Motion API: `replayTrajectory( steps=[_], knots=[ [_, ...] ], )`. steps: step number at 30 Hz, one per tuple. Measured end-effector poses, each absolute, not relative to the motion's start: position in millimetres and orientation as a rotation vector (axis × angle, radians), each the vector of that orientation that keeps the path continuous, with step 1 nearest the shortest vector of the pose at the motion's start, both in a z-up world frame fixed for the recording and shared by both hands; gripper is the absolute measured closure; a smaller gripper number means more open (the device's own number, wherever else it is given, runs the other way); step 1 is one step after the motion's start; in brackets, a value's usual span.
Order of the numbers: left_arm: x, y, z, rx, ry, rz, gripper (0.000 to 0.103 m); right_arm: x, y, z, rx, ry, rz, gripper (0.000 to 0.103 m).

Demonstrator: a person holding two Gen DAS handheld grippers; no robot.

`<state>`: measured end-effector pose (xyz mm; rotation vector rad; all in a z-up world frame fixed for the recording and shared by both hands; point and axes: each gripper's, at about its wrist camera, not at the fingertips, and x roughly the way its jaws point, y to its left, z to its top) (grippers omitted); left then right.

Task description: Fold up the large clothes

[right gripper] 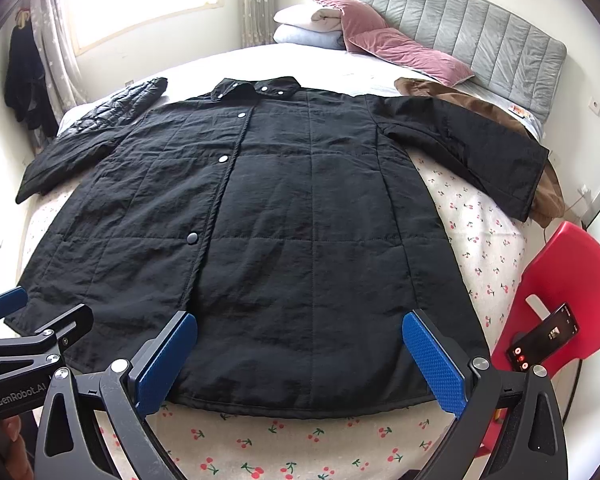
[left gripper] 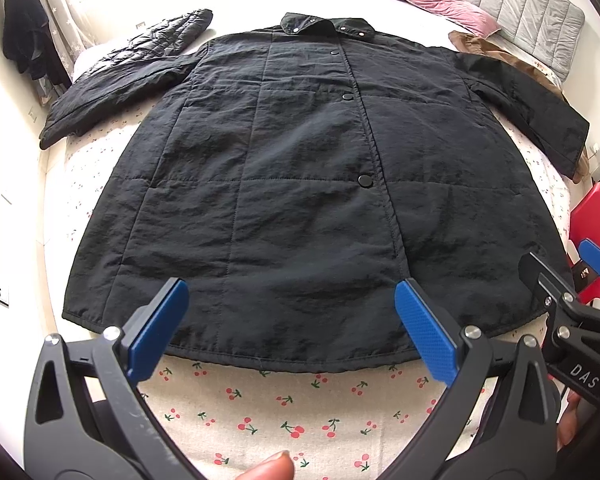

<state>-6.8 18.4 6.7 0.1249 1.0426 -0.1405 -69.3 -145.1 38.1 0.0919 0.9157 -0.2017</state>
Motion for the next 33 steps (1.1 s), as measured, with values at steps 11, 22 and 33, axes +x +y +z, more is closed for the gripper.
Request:
replayTrajectory(
  steps=[11, 22, 33],
  knots=[
    [-7.1, 18.2, 7.5, 0.123, 1.044, -0.139, 0.000, -70.1, -144.9, 37.9, 0.088, 0.917, -0.197, 0.000],
    [-7.0, 18.9, 8.0, 0.124, 1.044, -0.138, 0.000, -70.6, -143.7, 38.3, 0.091, 0.916, -0.194, 0.000],
    [-6.8, 20.6, 9.9, 0.123, 1.042, -0.140, 0.000, -70.5, -141.6, 38.8, 0.089, 0.916, -0.192, 0.000]
  ],
)
